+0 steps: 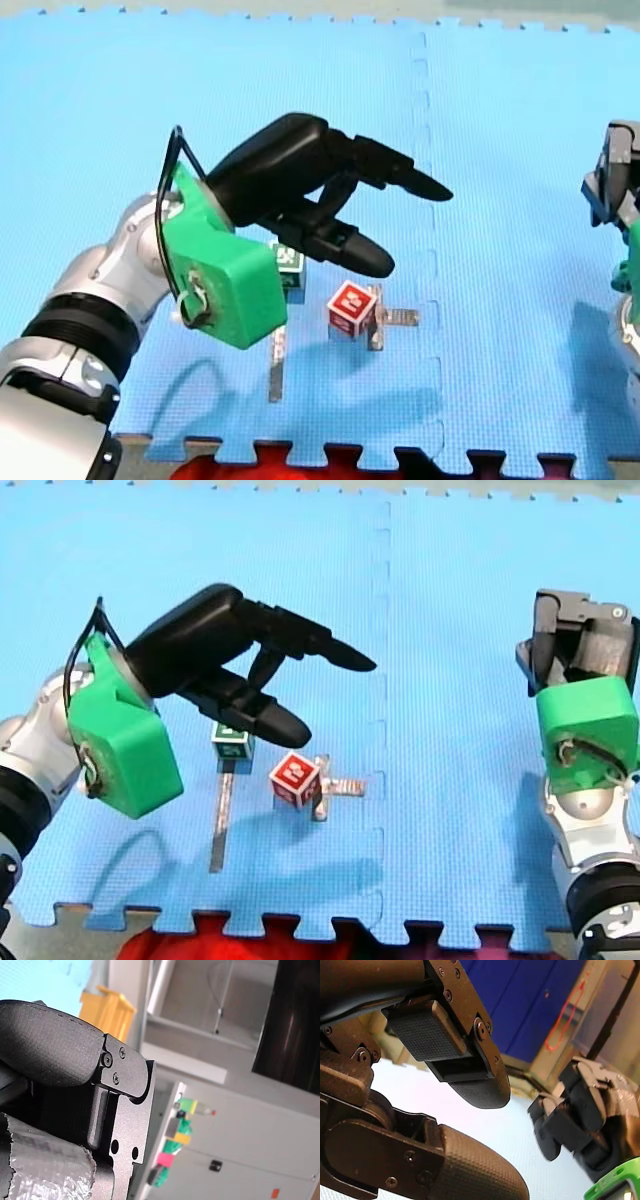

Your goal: Stack cube left

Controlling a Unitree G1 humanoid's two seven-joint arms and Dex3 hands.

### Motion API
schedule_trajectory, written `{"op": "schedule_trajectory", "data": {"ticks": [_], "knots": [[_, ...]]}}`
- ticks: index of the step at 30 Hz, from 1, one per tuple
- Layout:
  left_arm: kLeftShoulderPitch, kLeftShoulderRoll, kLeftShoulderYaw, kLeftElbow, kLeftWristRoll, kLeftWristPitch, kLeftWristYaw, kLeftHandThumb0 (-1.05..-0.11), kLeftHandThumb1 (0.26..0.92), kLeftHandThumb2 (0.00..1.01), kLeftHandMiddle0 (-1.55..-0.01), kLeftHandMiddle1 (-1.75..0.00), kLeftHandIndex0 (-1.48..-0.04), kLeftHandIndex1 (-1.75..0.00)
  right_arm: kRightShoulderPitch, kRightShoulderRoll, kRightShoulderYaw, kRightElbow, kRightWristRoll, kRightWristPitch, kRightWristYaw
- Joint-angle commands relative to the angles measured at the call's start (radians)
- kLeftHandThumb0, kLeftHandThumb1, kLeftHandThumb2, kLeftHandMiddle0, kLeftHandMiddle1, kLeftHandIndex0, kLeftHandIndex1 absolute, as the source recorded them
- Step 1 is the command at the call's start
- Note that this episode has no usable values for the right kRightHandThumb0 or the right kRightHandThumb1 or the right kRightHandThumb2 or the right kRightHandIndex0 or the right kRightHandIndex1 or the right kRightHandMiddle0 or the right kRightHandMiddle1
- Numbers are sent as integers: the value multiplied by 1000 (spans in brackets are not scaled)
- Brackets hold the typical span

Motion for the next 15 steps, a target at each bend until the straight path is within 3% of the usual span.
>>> {"op": "schedule_trajectory", "data": {"ticks": [1,7,15], "knots": [[-2,23,15,20,-1,-19,9,-1048,896,44,-955,-1746,-887,-9,1,-6,8,-5,-23,12,-34],[6,86,44,75,14,-5,48,-1048,879,22,-962,-1746,-899,-11,4,-13,27,-9,-74,19,-104],[22,143,42,101,71,46,118,-1048,875,12,-970,-1746,-907,-11,9,-18,36,-16,-92,21,-127]]}}
